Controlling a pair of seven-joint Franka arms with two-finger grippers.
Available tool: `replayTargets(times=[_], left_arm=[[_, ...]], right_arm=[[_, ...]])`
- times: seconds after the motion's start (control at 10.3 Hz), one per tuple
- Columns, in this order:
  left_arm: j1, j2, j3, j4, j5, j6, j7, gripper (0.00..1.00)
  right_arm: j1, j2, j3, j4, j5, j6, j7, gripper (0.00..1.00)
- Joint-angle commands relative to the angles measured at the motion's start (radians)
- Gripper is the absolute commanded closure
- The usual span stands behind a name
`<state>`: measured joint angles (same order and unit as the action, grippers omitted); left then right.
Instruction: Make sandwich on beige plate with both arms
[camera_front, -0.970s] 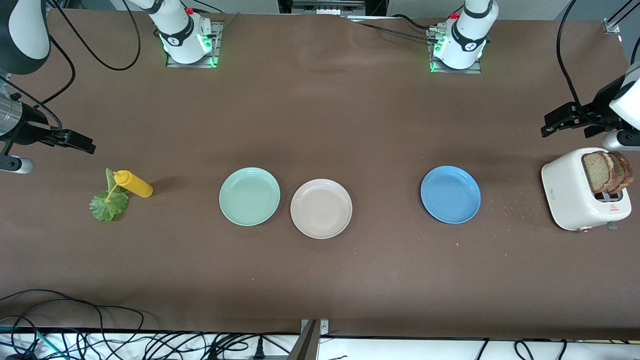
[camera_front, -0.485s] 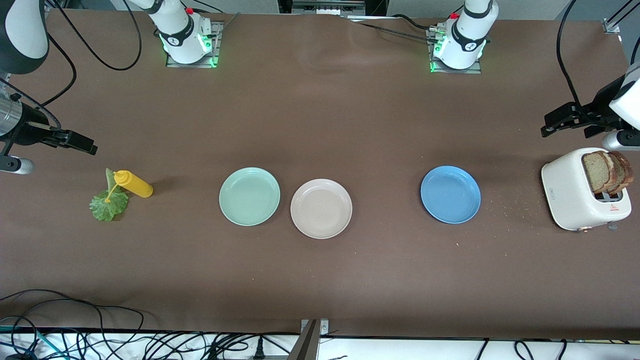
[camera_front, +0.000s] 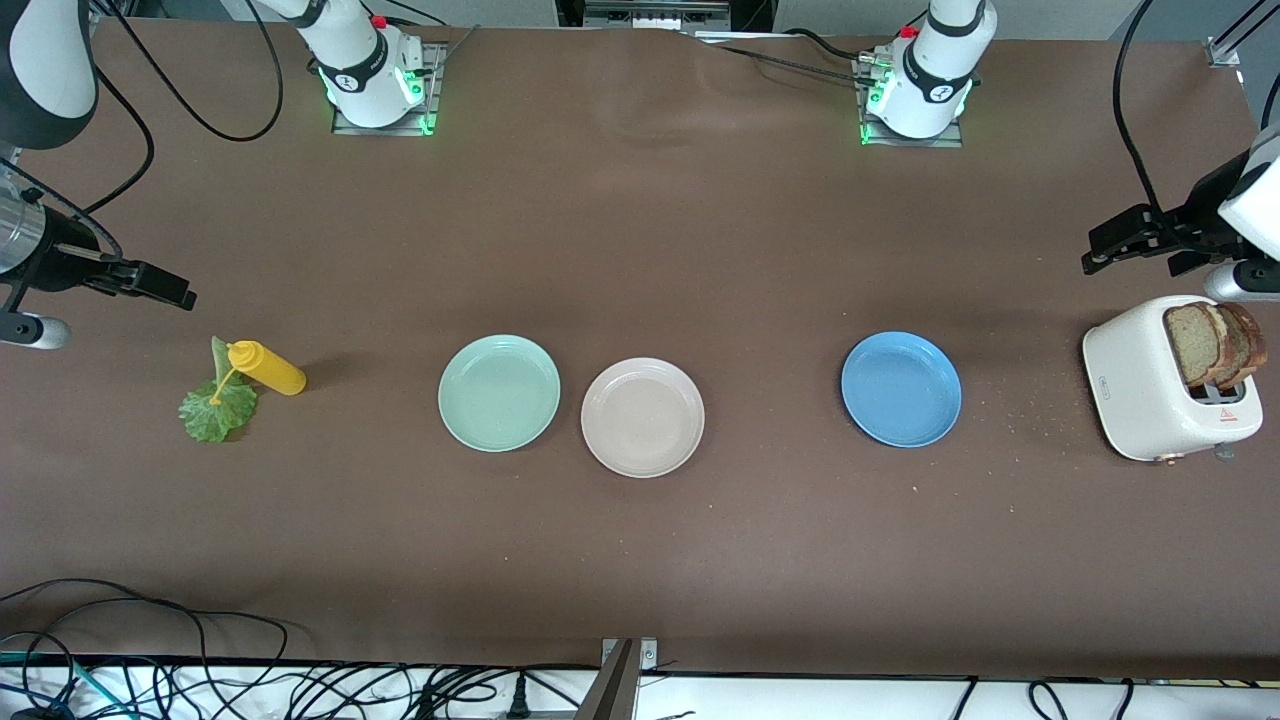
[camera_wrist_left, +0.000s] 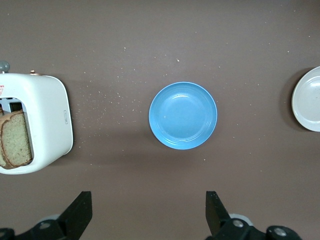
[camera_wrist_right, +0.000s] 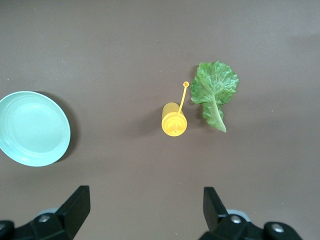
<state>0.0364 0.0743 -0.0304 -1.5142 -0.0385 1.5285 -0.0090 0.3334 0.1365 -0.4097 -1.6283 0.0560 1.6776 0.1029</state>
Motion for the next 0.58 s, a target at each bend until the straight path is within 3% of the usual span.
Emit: replayTargets(times=[0.0,0.49], left_arm=[[0.005,0.031,0.003,0.032,0.014,-0.019,0.021,0.00],[0.027,0.048,0.003,0.034,0.011,-0.021,0.021,0.00]], right_arm=[[-0.002,-0.003,-0.003,0.002,0.019,-0.004,-0.011,0.00],[-0.002,-0.002,-0.003,0.002,0.019,-0.004,-0.011,0.00]])
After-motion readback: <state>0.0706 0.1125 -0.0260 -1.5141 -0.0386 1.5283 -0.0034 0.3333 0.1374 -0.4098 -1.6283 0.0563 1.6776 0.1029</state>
